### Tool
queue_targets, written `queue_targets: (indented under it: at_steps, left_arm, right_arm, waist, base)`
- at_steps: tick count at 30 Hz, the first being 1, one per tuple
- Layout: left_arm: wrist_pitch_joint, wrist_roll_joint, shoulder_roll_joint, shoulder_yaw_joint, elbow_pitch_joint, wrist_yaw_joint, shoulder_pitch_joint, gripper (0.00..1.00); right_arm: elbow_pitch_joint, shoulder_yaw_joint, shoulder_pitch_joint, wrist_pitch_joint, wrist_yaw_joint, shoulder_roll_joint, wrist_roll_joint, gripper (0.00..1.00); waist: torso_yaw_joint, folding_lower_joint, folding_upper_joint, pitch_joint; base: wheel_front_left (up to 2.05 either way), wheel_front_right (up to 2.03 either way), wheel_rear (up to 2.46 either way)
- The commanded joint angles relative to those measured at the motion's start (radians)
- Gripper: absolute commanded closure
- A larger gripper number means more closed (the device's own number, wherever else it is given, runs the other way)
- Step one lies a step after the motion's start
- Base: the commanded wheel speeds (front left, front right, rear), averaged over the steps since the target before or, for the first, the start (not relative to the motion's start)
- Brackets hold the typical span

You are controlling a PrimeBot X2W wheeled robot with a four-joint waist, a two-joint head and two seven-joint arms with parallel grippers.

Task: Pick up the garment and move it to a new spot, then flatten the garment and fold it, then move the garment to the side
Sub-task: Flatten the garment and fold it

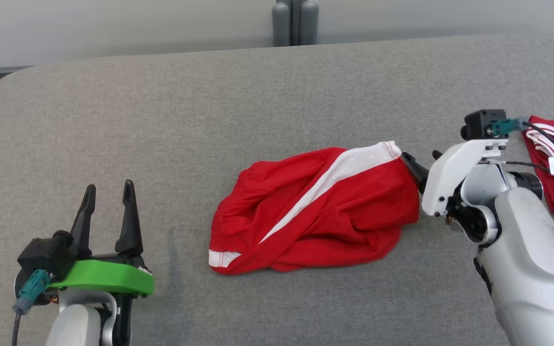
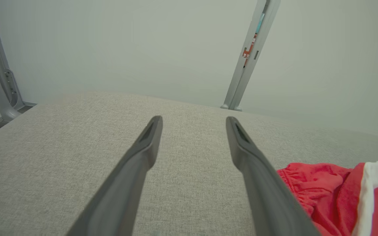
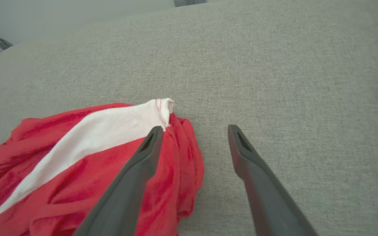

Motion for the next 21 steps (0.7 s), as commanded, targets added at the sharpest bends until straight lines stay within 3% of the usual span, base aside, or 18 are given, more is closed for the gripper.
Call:
queue_targets:
  at_steps: [1,11,12,14,21]
  left_arm:
    - [-0.002,0.017,-0.004,0.006,0.000,-0.008,-0.021,0.00]
    - [-0.002,0.041,-0.031,0.031,0.009,-0.028,-0.039,0.00]
    - [-0.002,0.044,-0.031,0.034,0.009,-0.030,-0.039,0.00]
    - [-0.002,0.047,-0.033,0.040,0.010,-0.032,-0.041,0.00]
    - [-0.002,0.054,-0.041,0.049,0.018,-0.036,-0.036,0.00]
  right_arm:
    - [0.018,0.006,-0.027,0.032,0.000,0.004,0.006,0.00]
    - [0.115,0.029,-0.106,0.075,0.000,0.022,0.028,0.00]
    - [0.113,0.037,-0.109,0.058,0.000,0.018,0.031,0.25]
    - [0.112,0.061,-0.109,0.034,0.000,0.010,0.033,1.00]
    - [0.028,0.114,-0.050,-0.074,0.000,-0.030,0.061,1.00]
  waist:
    - [0.032,0.0000,0.0000,0.030]
    - [0.059,0.0000,0.0000,0.048]
    - [0.058,0.0000,0.0000,0.048]
    - [0.054,0.0000,0.0000,0.049]
    - [0.039,0.0000,0.0000,0.033]
  base:
    - [0.00,0.00,0.00]
    - [0.00,0.00,0.00]
    - [0.00,0.00,0.00]
    - [0.00,0.00,0.00]
    - [0.00,0.00,0.00]
